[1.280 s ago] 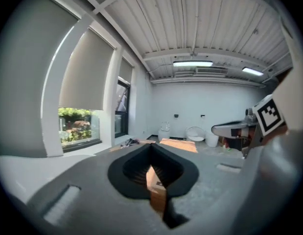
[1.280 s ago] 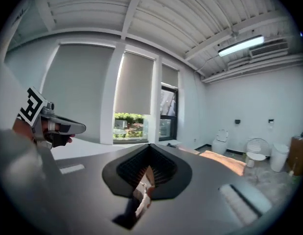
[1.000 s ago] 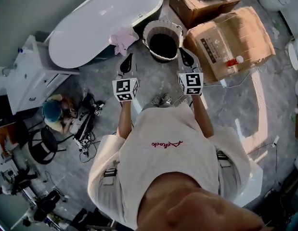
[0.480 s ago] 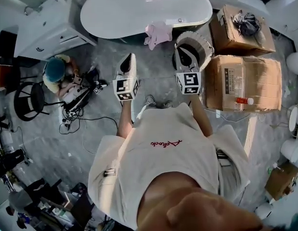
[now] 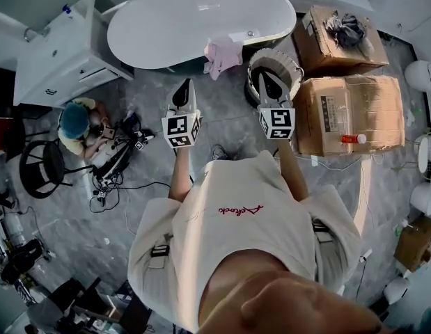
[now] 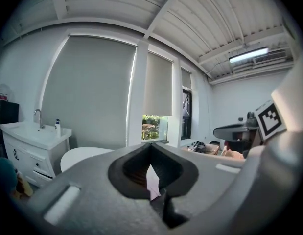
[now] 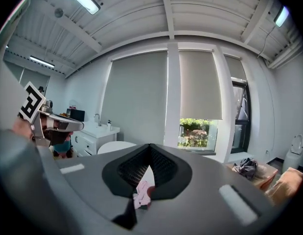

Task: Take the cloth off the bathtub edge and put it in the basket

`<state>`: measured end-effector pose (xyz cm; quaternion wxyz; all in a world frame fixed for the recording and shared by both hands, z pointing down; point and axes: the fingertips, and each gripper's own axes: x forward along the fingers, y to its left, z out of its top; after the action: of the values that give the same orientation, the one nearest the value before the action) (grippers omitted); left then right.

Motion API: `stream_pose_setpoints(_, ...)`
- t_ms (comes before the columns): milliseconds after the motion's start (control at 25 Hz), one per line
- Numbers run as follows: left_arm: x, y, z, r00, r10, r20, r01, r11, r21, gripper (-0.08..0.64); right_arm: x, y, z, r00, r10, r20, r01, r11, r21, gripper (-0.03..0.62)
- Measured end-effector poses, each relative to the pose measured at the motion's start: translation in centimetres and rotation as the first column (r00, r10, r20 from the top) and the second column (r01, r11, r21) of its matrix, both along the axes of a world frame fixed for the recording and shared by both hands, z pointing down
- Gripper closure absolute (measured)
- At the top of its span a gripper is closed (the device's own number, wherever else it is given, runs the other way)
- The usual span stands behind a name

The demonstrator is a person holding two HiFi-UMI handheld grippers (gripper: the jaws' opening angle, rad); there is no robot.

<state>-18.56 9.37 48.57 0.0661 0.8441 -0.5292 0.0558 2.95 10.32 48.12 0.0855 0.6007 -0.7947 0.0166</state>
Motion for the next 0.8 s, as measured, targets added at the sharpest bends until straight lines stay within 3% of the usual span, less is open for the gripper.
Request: stream_pose_setpoints(800, 5.1, -3.1, -0.5, 0.996, -0.085, 0.008, 0.085, 0.996, 0.002, 0.558, 4.2, -4.5, 0.0, 0.995, -0.101, 0.015, 0.101, 0.995, 0.009, 0.588)
